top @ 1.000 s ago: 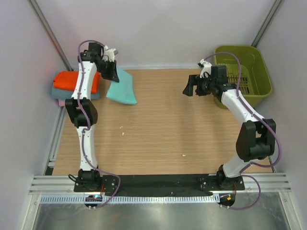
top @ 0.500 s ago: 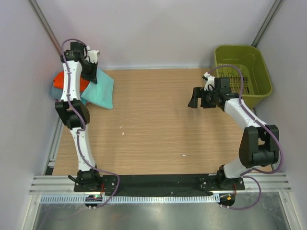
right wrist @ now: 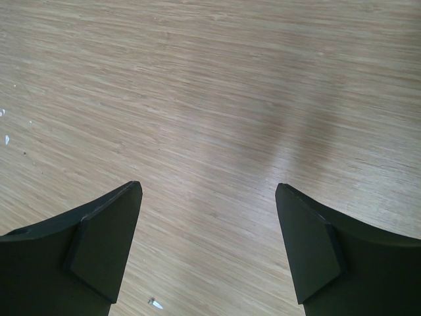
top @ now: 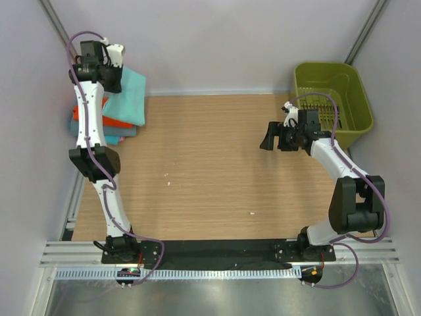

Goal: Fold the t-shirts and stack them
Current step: Neatly place the folded tshirt to the corner

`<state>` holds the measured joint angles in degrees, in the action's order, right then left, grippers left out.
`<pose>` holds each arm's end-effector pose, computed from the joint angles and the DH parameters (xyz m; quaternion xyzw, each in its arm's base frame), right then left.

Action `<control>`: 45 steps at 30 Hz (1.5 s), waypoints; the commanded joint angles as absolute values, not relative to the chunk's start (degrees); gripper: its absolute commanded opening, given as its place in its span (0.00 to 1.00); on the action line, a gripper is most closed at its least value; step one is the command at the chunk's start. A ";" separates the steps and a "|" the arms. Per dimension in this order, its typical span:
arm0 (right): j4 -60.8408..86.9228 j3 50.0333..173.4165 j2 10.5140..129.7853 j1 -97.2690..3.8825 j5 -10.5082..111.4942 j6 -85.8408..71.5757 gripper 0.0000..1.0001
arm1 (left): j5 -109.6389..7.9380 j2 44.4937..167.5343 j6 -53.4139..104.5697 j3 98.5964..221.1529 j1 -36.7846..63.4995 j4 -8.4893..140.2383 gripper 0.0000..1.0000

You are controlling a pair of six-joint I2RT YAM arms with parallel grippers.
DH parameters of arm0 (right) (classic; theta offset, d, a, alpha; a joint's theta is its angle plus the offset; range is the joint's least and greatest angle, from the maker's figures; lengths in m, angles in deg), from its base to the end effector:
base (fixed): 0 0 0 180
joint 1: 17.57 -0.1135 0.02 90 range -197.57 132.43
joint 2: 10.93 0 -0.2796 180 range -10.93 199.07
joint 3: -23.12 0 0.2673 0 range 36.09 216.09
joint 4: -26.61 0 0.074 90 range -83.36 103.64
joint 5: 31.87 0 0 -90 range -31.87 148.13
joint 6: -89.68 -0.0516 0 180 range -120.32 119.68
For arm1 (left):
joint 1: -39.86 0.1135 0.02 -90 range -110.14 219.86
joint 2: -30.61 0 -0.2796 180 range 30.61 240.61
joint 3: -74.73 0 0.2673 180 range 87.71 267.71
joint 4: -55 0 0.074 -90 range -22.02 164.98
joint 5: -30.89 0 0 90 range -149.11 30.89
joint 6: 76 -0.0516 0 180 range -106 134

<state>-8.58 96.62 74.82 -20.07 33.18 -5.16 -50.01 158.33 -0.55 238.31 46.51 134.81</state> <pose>0.3409 0.0367 0.2466 -0.0598 0.9112 0.2236 0.3407 0.4952 0.0495 0.4045 0.0942 0.9131 0.0000 0.3967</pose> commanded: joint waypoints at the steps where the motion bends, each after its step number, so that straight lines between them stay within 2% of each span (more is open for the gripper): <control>1: -5.79 96.21 72.22 -19.50 31.94 -6.20 0.89 | -54.18 154.10 -4.97 240.02 47.50 129.69 0.00; 11: -5.09 94.89 71.69 -18.27 31.06 -7.26 0.89 | -64.46 156.29 -14.47 237.48 48.73 126.61 0.00; 15: -4.29 93.92 71.42 -16.08 30.28 -8.40 0.89 | -72.81 159.18 -16.32 236.15 48.73 122.49 0.00; 32: -3.33 90.50 69.14 -12.30 28.78 -10.16 0.88 | -88.72 164.55 -13.51 233.78 47.94 109.75 0.02; 33: -3.24 90.32 69.05 -12.12 28.69 -10.51 0.88 | -92.82 164.81 -13.60 233.69 47.86 107.99 0.33; 34: -3.15 89.97 68.88 -11.94 28.60 -10.69 0.88 | -94.78 164.90 -13.95 233.43 47.68 106.05 0.53; 36: -3.06 89.62 68.61 -11.33 28.34 -10.86 0.88 | -100.99 164.38 -18.31 230.54 46.63 98.60 0.78; 39: -3.06 89.27 68.17 -10.45 28.25 -11.04 0.88 | -106.03 160.35 -23.51 223.95 42.86 86.90 0.92; 41: -3.32 89.26 67.91 -10.01 28.25 -11.04 0.88 | -107.89 157.27 -24.41 220.53 38.40 82.07 0.98; 45: -4.03 90.32 66.86 -8.95 28.08 -10.51 0.89 | -110.96 148.50 -25.11 210.87 30.12 79.14 1.00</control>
